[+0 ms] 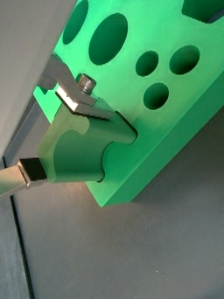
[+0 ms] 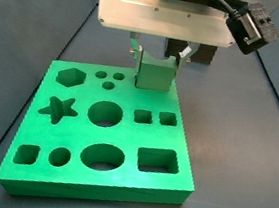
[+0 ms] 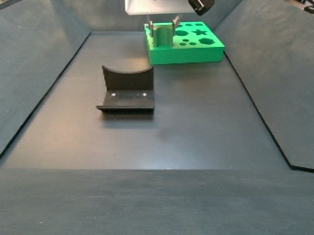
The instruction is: Insert the arch object.
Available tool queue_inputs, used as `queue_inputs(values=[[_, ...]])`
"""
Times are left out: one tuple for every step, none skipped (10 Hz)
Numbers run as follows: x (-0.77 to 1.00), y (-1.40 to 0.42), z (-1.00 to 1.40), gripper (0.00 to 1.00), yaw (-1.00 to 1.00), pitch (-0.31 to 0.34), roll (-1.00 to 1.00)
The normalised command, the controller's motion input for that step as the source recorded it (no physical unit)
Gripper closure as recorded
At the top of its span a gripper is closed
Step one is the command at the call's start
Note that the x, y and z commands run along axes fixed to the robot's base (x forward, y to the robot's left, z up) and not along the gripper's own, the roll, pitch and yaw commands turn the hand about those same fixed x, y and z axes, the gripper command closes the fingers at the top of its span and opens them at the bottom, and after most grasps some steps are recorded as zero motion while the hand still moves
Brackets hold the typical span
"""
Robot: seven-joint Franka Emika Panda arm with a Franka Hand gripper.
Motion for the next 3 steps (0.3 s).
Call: queue_inputs(values=[[0.0, 0.0, -0.15, 1.0, 0.0, -0.04, -0.13], [0.0, 0.07, 0.0, 1.0, 0.0, -0.027, -0.06], [0.0, 0.0, 0.0, 1.0, 0.0, 0.0, 0.0]])
